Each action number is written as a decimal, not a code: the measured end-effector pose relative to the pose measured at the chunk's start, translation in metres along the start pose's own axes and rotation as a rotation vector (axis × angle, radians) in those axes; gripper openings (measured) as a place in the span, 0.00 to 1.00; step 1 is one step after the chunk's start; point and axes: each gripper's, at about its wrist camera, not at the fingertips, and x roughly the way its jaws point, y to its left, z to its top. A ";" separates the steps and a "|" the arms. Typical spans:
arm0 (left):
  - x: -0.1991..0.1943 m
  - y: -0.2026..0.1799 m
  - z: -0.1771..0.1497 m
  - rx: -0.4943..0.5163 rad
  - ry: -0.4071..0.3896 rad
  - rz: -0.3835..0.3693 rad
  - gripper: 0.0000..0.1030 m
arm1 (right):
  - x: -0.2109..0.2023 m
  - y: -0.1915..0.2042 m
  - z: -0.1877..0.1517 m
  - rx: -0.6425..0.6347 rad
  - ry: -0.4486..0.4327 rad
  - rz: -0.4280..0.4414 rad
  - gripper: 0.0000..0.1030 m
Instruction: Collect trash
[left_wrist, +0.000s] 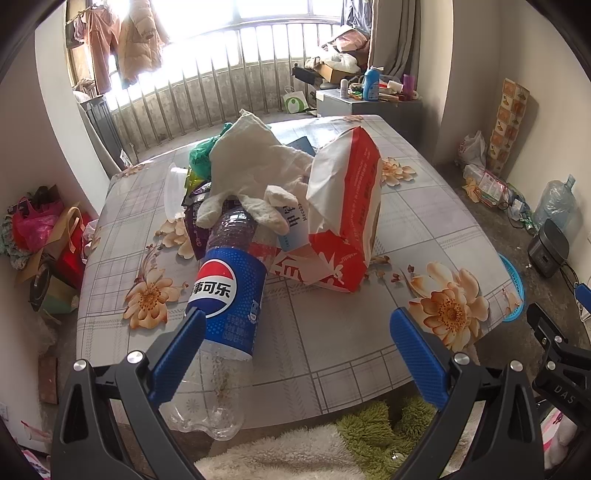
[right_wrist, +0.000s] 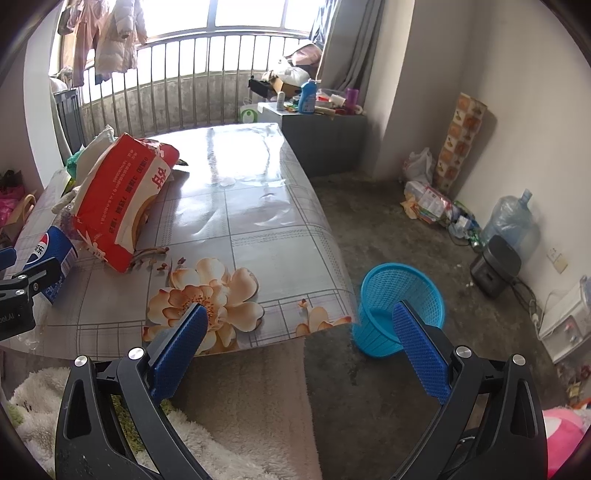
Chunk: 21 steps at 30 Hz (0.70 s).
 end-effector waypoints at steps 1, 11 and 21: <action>0.000 0.000 0.000 0.000 0.000 0.000 0.95 | 0.000 -0.001 0.000 0.002 0.000 -0.001 0.93; 0.001 -0.002 0.001 0.006 0.005 0.001 0.95 | 0.002 -0.003 -0.002 0.009 0.004 -0.003 0.93; 0.002 -0.002 0.000 0.006 0.008 0.003 0.95 | 0.002 -0.004 -0.001 0.013 0.007 0.007 0.93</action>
